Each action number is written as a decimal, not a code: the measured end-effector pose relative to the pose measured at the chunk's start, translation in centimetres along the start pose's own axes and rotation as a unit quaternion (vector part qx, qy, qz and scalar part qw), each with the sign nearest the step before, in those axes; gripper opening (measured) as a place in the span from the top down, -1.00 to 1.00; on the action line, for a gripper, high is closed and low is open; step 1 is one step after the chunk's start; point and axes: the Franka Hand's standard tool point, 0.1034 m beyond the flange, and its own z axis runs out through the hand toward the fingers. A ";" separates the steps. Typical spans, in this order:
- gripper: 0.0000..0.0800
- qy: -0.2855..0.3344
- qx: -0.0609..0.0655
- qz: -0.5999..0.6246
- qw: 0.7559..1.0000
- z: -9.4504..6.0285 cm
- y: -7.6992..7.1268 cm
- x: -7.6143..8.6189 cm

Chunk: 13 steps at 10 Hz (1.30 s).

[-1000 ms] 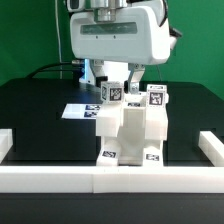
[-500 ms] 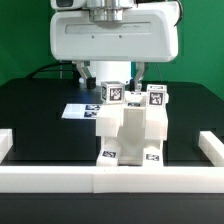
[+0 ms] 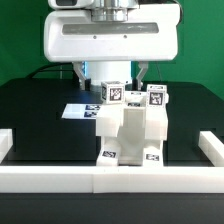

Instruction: Assemble chair

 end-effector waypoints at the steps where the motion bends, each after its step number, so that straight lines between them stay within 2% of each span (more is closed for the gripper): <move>1: -0.62 0.000 -0.003 -0.052 0.999 -0.2 0.0 0.0; 3: -0.62 0.000 -0.003 -0.073 0.997 -0.2 0.0 0.1; 4: -0.30 0.000 -0.003 -0.072 0.997 -0.2 0.0 0.1; 5: -0.30 0.000 -0.003 -0.066 0.998 -0.2 0.0 0.1; 6: 0.05 0.000 -0.003 -0.059 0.998 -0.2 0.0 0.1; 7: 0.29 0.001 -0.003 -0.057 0.998 -0.2 0.0 0.1; 10: 0.29 0.001 -0.002 0.042 0.999 -0.2 0.0 0.1; 13: 0.29 0.001 -0.001 0.201 0.980 -0.2 -0.1 0.1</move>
Offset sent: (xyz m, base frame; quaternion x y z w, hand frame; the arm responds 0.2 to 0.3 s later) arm 0.0000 0.0000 0.0000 0.0000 0.0000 0.0000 1.0000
